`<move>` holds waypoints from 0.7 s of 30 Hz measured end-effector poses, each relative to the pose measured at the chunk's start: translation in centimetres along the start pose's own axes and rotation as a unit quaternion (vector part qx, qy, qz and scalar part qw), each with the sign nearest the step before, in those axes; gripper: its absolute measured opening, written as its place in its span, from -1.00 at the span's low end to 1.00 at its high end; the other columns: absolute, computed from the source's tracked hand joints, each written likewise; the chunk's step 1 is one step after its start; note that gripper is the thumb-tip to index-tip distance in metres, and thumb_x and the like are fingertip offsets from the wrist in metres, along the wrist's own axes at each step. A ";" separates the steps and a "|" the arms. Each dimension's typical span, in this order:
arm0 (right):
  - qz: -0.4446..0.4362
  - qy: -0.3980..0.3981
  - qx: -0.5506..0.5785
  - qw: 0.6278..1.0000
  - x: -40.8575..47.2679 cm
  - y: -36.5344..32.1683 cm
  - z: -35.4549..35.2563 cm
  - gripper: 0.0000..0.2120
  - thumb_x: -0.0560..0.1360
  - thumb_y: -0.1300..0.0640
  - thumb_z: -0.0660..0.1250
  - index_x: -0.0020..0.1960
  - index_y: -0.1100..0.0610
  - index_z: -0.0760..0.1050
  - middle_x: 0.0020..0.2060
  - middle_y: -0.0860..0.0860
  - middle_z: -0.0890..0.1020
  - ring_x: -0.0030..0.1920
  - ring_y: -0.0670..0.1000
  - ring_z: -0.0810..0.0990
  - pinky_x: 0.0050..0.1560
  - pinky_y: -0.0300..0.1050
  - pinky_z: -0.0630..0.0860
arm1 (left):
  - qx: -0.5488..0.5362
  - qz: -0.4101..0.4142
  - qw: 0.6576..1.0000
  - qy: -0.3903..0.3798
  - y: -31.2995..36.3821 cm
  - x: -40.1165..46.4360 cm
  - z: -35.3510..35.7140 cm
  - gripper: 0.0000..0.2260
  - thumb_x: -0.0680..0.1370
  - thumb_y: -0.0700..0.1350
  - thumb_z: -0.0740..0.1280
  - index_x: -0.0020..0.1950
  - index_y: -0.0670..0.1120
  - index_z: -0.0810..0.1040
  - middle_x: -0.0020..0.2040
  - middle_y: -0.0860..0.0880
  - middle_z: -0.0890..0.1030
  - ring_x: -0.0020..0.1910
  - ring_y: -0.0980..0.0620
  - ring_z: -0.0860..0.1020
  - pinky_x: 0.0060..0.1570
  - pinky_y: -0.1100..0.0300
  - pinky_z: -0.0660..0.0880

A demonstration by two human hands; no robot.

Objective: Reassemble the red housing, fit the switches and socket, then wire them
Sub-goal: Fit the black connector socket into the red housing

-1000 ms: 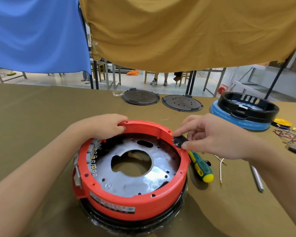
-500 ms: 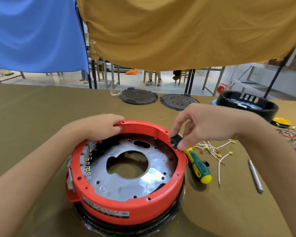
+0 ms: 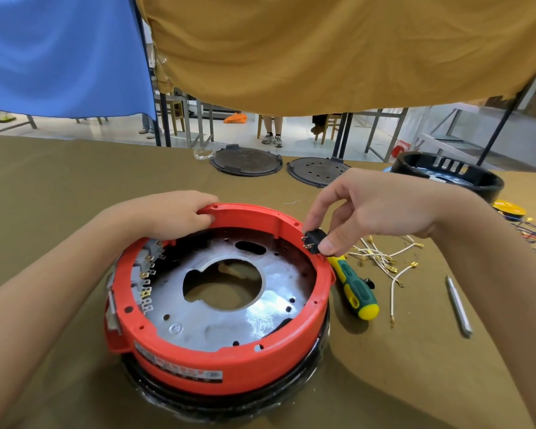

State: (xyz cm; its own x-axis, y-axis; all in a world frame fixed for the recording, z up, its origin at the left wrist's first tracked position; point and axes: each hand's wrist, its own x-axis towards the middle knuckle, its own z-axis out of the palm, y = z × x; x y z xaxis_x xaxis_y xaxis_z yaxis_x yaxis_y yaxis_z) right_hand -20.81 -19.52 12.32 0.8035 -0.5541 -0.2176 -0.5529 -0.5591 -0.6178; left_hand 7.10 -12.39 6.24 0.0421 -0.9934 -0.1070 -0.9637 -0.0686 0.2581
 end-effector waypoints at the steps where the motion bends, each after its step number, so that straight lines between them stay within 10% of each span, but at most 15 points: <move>1: 0.001 0.003 0.000 1.000 -0.1 -0.1 0.0 -0.76 0.40 0.23 0.54 0.05 0.09 0.63 -0.29 0.05 0.73 -0.22 0.01 0.73 -0.21 -0.32 0.58 | 0.000 0.001 1.000 0.000 0.0 0.0 0.0 -0.88 0.67 -0.09 0.17 0.02 -0.05 0.48 -0.06 -0.06 0.56 -0.10 -0.05 0.54 0.03 -0.01 0.48; 9: -0.009 0.022 -0.062 0.998 -0.2 -0.8 0.4 -0.79 0.42 0.15 0.52 0.04 0.02 0.64 -0.27 0.03 0.73 -0.21 -0.06 0.71 -0.05 -0.13 0.54 | -0.003 0.008 1.000 -0.002 -0.1 0.1 0.0 -0.89 0.66 -0.11 0.17 0.04 -0.06 0.49 -0.05 -0.08 0.58 -0.08 -0.10 0.56 0.05 -0.06 0.49; 21: -0.020 -0.001 0.024 1.000 -0.1 0.3 -0.1 -0.81 0.44 0.22 0.51 0.04 0.11 0.65 -0.26 0.01 0.73 -0.20 -0.01 0.73 -0.18 -0.37 0.53 | -0.011 0.015 1.000 0.005 -0.2 0.2 0.1 -0.90 0.66 -0.12 0.18 0.02 -0.02 0.48 -0.10 0.00 0.56 -0.16 0.05 0.52 -0.15 0.14 0.42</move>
State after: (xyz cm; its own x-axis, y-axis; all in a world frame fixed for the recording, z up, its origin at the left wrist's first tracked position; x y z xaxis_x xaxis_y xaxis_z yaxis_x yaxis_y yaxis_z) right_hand -21.07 -19.72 12.19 0.8250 -0.5307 -0.1941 -0.5095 -0.5501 -0.6617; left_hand 7.26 -12.60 6.03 0.0167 -0.9959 -0.0895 -0.9583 -0.0414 0.2826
